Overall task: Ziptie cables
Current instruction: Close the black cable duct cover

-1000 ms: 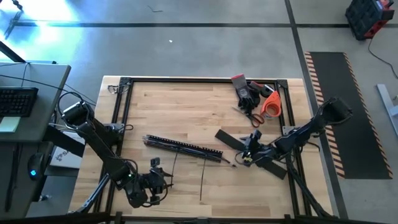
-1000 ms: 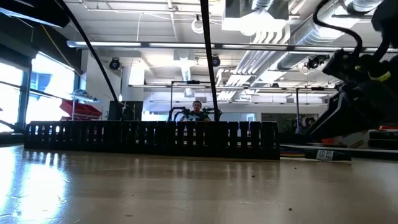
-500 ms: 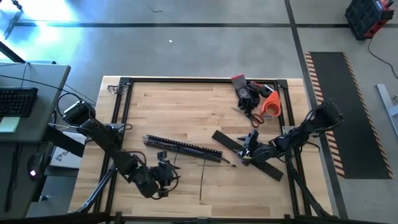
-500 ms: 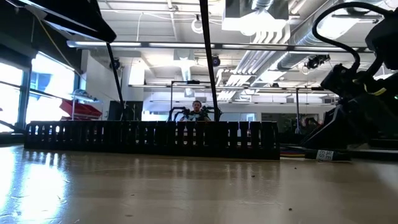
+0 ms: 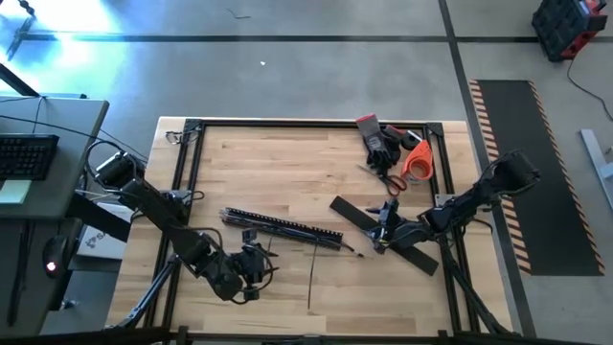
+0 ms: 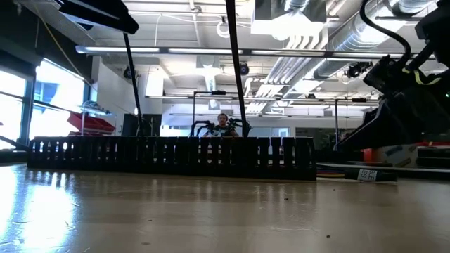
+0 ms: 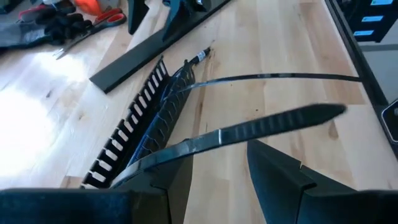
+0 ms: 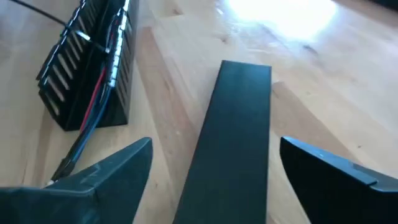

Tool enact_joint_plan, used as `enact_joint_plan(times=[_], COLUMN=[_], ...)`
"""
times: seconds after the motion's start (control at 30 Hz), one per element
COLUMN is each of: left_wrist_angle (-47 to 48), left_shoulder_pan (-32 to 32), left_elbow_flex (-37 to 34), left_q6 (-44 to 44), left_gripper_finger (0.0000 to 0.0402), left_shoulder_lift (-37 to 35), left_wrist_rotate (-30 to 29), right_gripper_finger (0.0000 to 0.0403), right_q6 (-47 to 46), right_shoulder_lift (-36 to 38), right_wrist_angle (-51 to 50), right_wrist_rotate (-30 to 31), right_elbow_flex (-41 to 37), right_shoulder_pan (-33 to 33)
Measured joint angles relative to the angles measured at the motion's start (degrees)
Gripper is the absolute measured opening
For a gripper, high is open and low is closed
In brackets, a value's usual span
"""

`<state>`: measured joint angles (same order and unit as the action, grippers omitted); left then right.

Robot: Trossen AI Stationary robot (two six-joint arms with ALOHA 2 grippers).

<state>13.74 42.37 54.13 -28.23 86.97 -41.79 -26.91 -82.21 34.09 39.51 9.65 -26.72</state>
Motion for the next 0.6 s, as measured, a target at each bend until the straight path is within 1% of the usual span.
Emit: enact_joint_plan(times=[0.1,0.23,0.3,0.4,0.6], left_wrist_angle=[0.08,0.54,1.13,2.06,2.66], left_shoulder_pan=[0.00,-1.00,-1.77,-2.93,-4.21], left_elbow_flex=[0.00,0.00,0.00,0.00,0.00], left_q6=[1.72,3.41,3.39,3.41,3.41], left_gripper_finger=[0.0135,0.0135,0.0135,0.0135,0.0135], left_shoulder_lift=[-0.15,-0.15,-0.15,-0.15,-0.15], left_wrist_rotate=[-1.05,-2.26,-2.22,-1.34,-0.78], right_gripper_finger=[0.0364,0.0386,0.0390,0.0392,0.0391], right_q6=[-0.26,-1.10,-0.93,-0.20,-2.38], right_shoulder_lift=[-0.09,-0.09,-0.09,-0.99,-8.00], right_wrist_angle=[0.18,-0.18,-0.13,-0.08,1.88], right_wrist_rotate=[-1.64,0.18,0.30,-1.81,-5.21], right_elbow_flex=[0.02,0.04,0.04,0.07,0.11], right_shoulder_pan=[1.11,2.94,3.93,5.18,6.12])
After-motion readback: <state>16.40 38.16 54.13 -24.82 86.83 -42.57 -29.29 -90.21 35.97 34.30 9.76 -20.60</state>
